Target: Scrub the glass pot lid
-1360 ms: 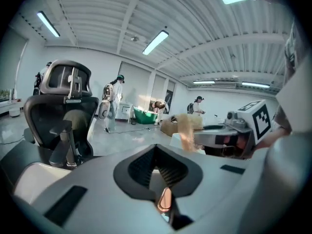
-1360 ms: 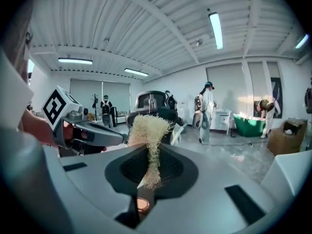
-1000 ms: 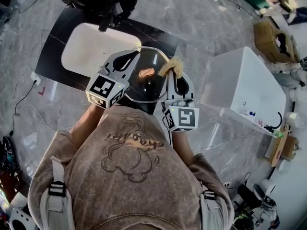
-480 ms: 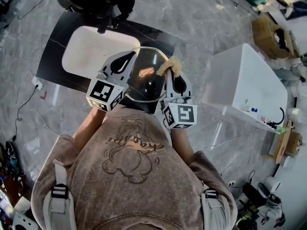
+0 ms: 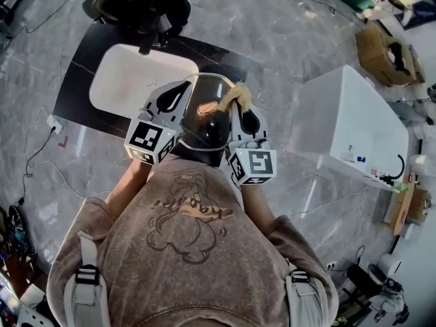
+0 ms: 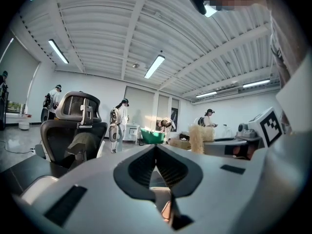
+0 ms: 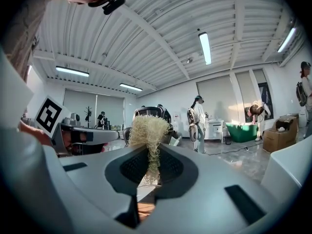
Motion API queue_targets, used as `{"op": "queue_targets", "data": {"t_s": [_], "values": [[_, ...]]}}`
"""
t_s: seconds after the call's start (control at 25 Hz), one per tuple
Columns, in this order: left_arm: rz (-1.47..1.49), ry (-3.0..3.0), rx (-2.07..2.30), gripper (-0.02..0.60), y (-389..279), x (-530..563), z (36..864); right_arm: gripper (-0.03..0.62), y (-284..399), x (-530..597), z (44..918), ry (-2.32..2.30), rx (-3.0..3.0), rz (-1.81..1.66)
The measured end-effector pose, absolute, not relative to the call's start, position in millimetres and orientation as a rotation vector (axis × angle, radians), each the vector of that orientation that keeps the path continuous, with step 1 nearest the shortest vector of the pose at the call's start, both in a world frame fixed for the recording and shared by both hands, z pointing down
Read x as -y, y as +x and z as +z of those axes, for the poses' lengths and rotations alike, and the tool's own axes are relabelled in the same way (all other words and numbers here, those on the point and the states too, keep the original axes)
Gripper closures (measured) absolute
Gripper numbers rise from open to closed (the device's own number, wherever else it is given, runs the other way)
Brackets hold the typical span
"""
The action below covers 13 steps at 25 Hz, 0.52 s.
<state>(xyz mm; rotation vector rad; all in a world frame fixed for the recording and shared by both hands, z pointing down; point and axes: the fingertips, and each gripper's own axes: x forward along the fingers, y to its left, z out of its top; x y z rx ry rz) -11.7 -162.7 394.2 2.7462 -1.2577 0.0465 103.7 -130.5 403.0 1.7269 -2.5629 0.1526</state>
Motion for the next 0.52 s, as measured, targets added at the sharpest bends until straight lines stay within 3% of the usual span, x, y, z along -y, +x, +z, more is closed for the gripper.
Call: {"op": "queue_targets", "data": {"t_s": [0.52], "values": [[0.067,2.728,1.269,0.565,-9.8,159.1,397.5,0.554,104.0,128.6,408.0,1.708,2.568,0.18]]}}
